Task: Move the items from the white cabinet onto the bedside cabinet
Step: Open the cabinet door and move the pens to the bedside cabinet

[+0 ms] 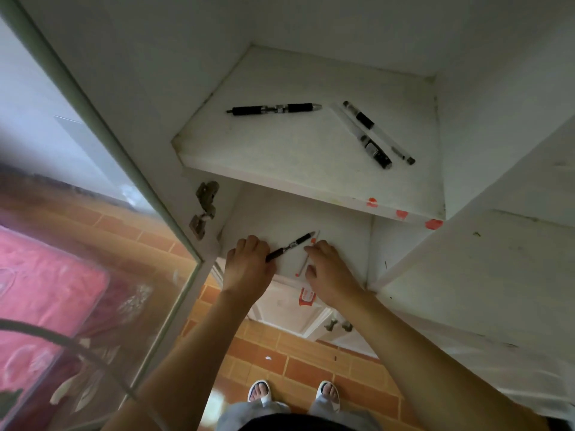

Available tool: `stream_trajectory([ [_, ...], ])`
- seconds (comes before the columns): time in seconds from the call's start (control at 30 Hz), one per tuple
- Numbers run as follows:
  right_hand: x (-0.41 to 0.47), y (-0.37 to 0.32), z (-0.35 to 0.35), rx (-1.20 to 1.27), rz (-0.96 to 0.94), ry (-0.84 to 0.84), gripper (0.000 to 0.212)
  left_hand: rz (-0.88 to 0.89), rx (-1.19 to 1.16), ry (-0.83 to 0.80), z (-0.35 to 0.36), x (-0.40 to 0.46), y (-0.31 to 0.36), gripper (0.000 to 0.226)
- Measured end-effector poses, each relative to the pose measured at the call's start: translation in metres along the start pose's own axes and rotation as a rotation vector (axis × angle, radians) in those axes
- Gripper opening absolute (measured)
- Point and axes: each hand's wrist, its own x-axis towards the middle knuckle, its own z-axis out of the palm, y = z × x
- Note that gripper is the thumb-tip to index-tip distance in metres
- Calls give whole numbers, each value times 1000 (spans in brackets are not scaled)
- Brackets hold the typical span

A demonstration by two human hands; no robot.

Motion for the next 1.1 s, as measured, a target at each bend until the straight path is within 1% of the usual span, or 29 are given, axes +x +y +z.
stream_trajectory([
  [0.07, 1, 0, 1, -48, -58, -17, 51, 22, -32, 29, -1, -4, -5, 17],
  [0.13, 2, 4, 1, -158, -87, -6, 52, 33, -59, 47, -2, -8, -5, 29],
  [0.23, 4, 11, -1, -328, -102, 36, 51, 37, -30, 22, -1, -12, -1, 48],
  [0.37, 17, 12, -10, -405, -163, 59, 53, 37, 42, -19, 1, -12, 10, 57],
  [0.43, 26, 8, -16, -385, -205, 32, 56, 40, 39, -23, 1, -9, 18, 53],
  [0.53, 38, 3, -21, -377, -254, -4, 58, 50, 13, -29, 1, -7, 27, 41],
  [0.7, 41, 7, -21, -366, -246, 3, 47, 55, -44, -17, -2, -10, 22, 25],
  [0.8, 36, 11, -19, -380, -236, 16, 43, 51, -55, -20, 0, -12, 18, 26],
  [0.97, 30, 11, -14, -358, -193, 32, 40, 56, -35, -59, 2, -8, 29, 35],
  [1.1, 25, 11, -12, -316, -184, 33, 40, 26, -27, -79, 3, -1, 38, 29],
])
